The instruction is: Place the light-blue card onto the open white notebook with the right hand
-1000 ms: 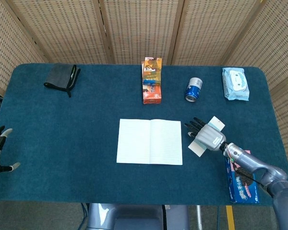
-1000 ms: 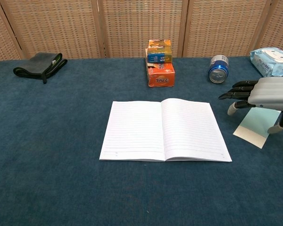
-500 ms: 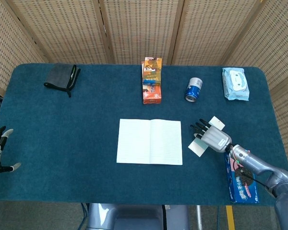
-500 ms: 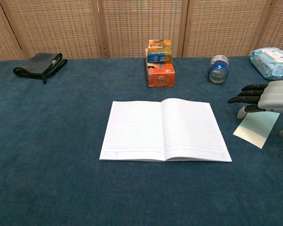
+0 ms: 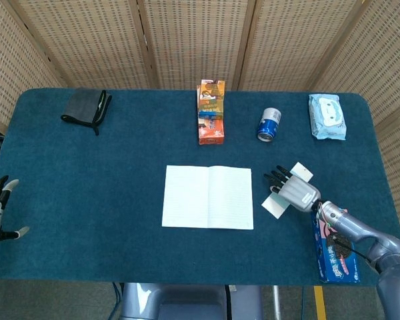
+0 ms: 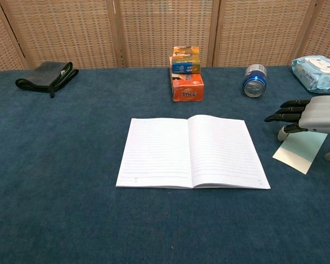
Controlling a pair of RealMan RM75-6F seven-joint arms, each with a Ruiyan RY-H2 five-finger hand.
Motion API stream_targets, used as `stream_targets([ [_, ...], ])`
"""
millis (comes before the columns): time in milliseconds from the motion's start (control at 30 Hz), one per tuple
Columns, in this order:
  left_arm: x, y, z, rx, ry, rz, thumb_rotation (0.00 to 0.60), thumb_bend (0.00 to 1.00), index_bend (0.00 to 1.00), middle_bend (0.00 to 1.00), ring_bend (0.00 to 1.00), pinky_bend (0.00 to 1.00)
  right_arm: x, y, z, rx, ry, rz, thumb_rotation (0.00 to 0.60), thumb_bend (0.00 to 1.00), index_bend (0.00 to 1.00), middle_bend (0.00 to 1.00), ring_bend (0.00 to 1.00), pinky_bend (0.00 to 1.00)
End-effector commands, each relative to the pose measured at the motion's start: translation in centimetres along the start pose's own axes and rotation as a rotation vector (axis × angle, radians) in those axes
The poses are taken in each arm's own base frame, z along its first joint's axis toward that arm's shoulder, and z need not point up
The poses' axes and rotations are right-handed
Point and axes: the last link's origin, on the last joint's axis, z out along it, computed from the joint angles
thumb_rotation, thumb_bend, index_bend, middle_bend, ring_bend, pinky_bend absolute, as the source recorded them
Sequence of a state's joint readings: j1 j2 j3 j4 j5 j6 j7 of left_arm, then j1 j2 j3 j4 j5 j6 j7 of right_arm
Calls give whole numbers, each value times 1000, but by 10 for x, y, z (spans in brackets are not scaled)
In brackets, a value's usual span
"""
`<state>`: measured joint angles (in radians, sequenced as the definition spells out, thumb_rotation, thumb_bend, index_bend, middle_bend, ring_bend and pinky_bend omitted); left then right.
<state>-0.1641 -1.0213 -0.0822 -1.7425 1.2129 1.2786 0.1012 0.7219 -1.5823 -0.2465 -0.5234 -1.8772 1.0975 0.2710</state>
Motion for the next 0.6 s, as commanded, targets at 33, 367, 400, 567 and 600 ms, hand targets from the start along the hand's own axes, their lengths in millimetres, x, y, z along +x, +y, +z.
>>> stream_targets([
  [33,0,0,0,0,0,1,600,0,0,0,0,0,0,-2,0,2,4,-1,600,3,420,0,0,0],
  [367,0,0,0,-1,-2,-1,600,0,0,0,0,0,7,-8,1,18,78,26,600,223,658,0,0,0],
  [400,0,0,0,-2,-2,0,600,0,0,0,0,0,8,-8,1,20,83,24,600,229,658,0,0,0],
  [567,0,0,-1,-3,-1,-1,600,0,0,0,0,0,12,-7,2,16,101,19,600,234,658,0,0,0],
  [600,0,0,-1,-3,-1,-2,600,0,0,0,0,0,13,-7,2,15,105,17,600,234,658,0,0,0],
])
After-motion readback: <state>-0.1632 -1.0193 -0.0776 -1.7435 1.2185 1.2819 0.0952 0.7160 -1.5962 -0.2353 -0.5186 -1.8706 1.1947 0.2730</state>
